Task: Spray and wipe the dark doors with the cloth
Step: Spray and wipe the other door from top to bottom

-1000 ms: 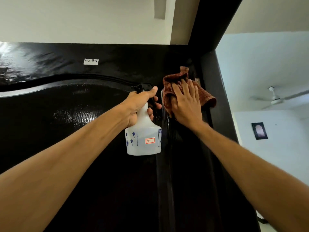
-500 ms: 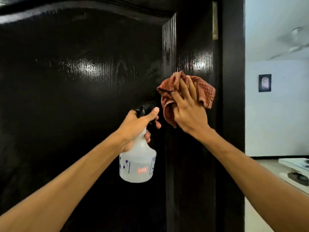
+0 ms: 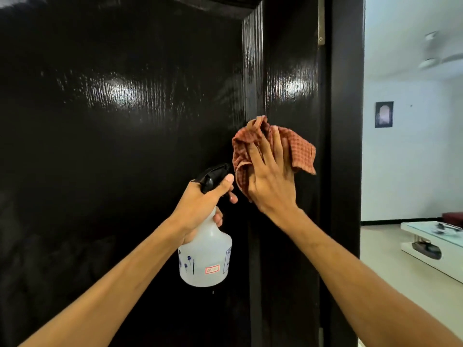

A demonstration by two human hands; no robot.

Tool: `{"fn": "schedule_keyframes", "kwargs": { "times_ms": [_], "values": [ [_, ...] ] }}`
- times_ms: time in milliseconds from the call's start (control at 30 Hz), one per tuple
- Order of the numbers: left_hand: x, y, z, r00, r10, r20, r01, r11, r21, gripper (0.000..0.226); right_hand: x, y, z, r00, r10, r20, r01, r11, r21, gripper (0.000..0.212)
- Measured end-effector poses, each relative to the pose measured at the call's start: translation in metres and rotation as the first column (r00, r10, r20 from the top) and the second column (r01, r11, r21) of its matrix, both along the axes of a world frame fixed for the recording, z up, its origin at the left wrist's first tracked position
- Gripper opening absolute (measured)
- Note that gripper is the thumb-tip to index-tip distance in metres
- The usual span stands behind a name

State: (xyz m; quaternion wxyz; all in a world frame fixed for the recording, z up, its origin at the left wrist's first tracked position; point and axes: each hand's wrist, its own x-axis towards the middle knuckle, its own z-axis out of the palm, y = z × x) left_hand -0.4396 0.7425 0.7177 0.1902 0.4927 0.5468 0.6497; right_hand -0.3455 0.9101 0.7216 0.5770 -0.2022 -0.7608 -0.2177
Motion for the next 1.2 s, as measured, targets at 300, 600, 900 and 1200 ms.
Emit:
{"fn": "schedule_keyframes", "kwargs": {
  "times_ms": [300,600,900,1200],
  "values": [
    [-0.008,-0.002,0.065,0.996,-0.033,-0.088,0.039,0.997,0.063,0.035,-0.013,-0.008,0.050,0.994,0.064,-0.085,-0.069,0.996,-0.058,0.062],
    [-0.009,0.006,0.132,0.988,0.010,-0.153,0.006,0.995,0.103,0.034,-0.016,0.000,0.073,0.993,0.084,-0.083,-0.088,0.995,-0.047,0.063],
    [0.014,0.010,0.239,0.964,0.063,-0.260,-0.016,0.984,0.177,0.034,-0.026,-0.001,0.103,0.980,0.069,-0.188,-0.062,0.997,0.041,0.062],
    [0.015,0.002,0.261,0.960,0.049,-0.274,0.004,0.982,0.190,0.033,-0.018,0.005,0.236,0.986,0.044,-0.161,-0.037,0.998,0.046,0.080]
  ]
}}
